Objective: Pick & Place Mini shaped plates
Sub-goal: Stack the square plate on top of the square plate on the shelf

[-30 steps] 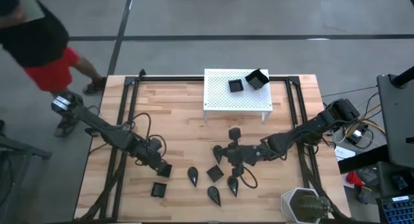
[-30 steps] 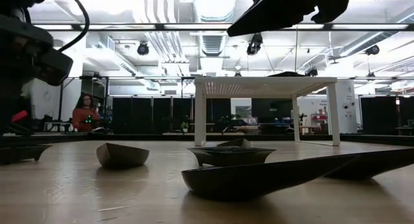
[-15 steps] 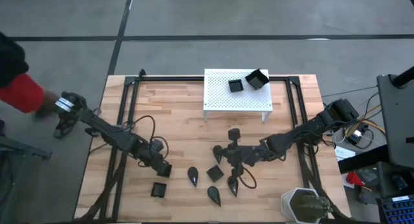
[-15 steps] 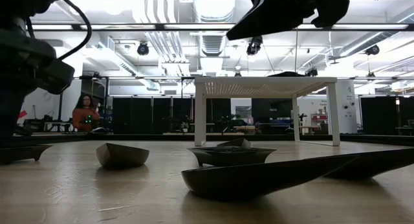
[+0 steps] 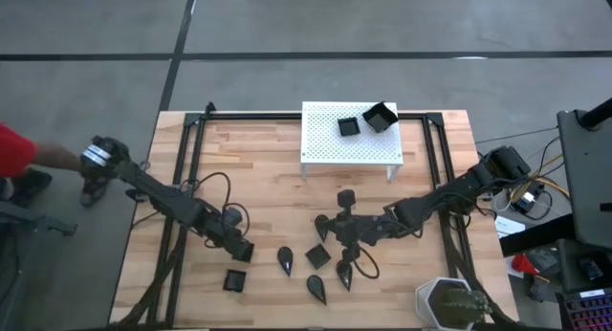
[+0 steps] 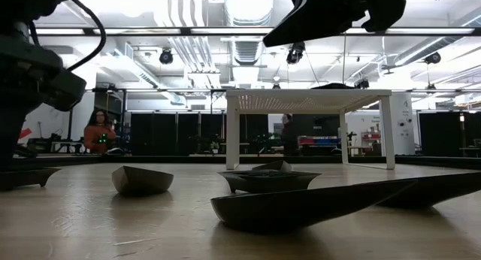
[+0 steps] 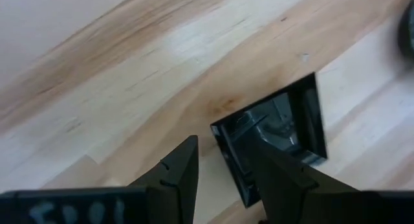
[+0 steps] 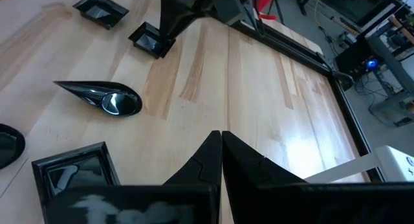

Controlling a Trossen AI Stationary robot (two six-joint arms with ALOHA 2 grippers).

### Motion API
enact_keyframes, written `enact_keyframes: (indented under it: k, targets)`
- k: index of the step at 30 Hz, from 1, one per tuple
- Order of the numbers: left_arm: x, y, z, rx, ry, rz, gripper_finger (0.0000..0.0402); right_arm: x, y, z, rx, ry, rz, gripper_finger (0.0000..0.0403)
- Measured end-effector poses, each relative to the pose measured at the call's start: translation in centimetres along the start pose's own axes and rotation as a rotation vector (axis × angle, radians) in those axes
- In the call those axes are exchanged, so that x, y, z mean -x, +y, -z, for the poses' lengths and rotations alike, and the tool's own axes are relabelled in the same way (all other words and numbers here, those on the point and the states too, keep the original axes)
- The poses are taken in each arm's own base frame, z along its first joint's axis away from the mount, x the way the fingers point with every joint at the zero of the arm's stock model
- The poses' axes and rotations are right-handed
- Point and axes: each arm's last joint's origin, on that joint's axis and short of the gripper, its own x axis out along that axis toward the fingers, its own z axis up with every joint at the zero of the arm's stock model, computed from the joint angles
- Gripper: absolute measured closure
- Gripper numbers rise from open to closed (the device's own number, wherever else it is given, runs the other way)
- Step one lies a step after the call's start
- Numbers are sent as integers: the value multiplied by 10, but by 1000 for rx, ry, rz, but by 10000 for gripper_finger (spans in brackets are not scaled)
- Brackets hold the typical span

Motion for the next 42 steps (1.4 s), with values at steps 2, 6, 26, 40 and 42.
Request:
enact_keyframes:
  k: [2, 6, 26, 40, 42]
  targets:
    - [-3, 0, 0, 1, 2, -12, 266, 0, 0, 0, 0, 0, 0, 394]
    - [-6, 0, 0, -1, 5, -19, 266, 0, 0, 0, 0, 0, 0, 394]
    - [-5, -6, -1, -90, -38, 41, 396, 0, 0, 0, -4, 0, 1, 394]
    - [23, -39, -29, -140, -224, 227, 401, 0, 1, -2, 90, -24, -53, 394]
    - [27, -43, -35, -154, -241, 243, 401, 0, 3, -3, 121, -39, -97, 391]
